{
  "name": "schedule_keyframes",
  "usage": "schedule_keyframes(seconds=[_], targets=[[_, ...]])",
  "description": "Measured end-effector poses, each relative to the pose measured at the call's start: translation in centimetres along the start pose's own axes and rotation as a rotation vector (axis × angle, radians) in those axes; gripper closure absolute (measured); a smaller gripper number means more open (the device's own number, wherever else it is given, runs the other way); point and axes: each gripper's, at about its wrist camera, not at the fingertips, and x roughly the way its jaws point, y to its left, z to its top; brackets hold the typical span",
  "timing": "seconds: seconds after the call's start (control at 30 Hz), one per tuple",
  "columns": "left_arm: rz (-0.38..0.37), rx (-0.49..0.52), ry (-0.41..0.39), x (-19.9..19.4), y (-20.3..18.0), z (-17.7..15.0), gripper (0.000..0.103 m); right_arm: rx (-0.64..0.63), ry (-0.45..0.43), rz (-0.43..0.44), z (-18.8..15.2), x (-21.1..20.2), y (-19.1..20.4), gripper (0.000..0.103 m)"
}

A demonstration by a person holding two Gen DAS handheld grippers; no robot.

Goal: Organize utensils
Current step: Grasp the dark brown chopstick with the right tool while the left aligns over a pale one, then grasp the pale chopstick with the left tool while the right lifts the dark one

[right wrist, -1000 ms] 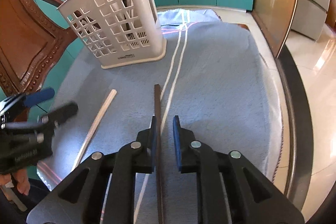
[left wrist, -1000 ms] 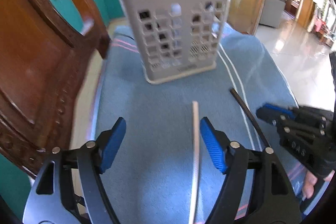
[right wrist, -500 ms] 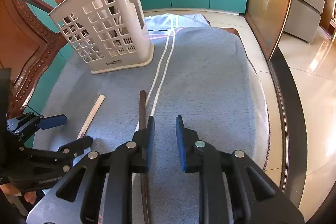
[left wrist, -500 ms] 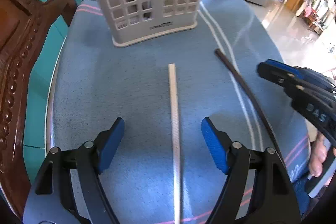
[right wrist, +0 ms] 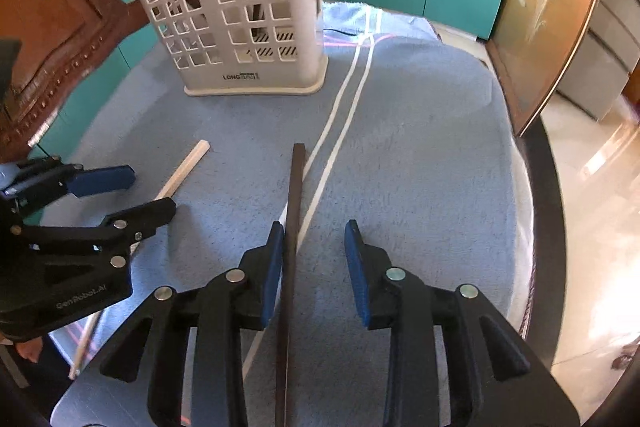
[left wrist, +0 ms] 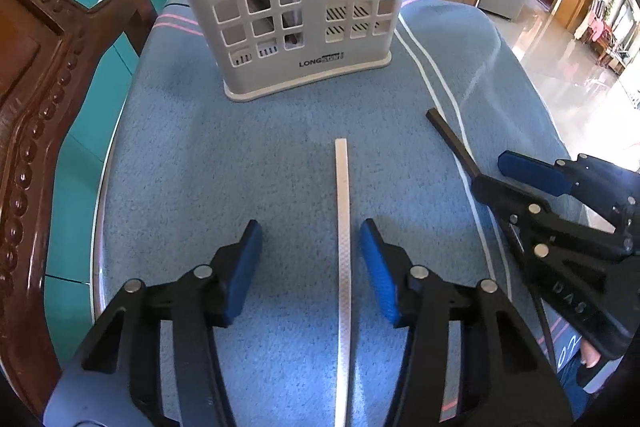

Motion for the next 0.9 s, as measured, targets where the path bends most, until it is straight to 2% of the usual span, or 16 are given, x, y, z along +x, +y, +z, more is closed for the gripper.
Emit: schedule_keyframes(seconds=[0.23, 0.27, 0.3, 0.33, 0.4, 0.43, 0.57, 0.7, 0.9], targets=[[0.032, -0.01, -0.016, 0.5, -0.2, 0.8, 0.049, 0.001, -0.009, -0.014, 0.5, 0.4, 0.0, 0.07], [0.031, -0.009, -0.018, 0.5, -0.3, 0.9, 0.051, -0.001, -0.007, 0.004, 0.5, 0.3, 0.0, 0.081], [0.025, -0.011, -0.021, 0.5, -0.4, 1.0, 0.063, -0.003, -0.003, 0.02, 0.5, 0.3, 0.0, 0.095], [0.004, -0.014, -0.025, 0.5, -0.5, 1.1, 0.077, 0.003, -0.002, 0.04, 0.5, 0.2, -0.1, 0.095], [0.012, -0.001, -0.031, 0.4, -1.1, 1.2, 0.092, 0.014, -0.005, 0.064, 0.4, 0.2, -0.2, 0.096], [0.017, 0.001, -0.034, 0.5, -1.2, 1.2, 0.095, 0.02, -0.007, 0.07, 0.4, 0.1, -0.3, 0.096], [0.023, -0.011, -0.06, -0.1, -1.5, 1.4, 0.096, 0.041, -0.057, 0.087, 0.7, -1.0, -0.6, 0.096], [0.018, -0.018, -0.141, -2.5, -1.2, 1.6, 0.096, 0.051, -0.149, 0.125, 1.2, -4.2, -1.1, 0.096], [-0.005, -0.015, -0.338, -8.7, -0.6, 1.9, 0.096, 0.03, -0.295, 0.22, 1.5, -11.8, -2.3, 0.096]])
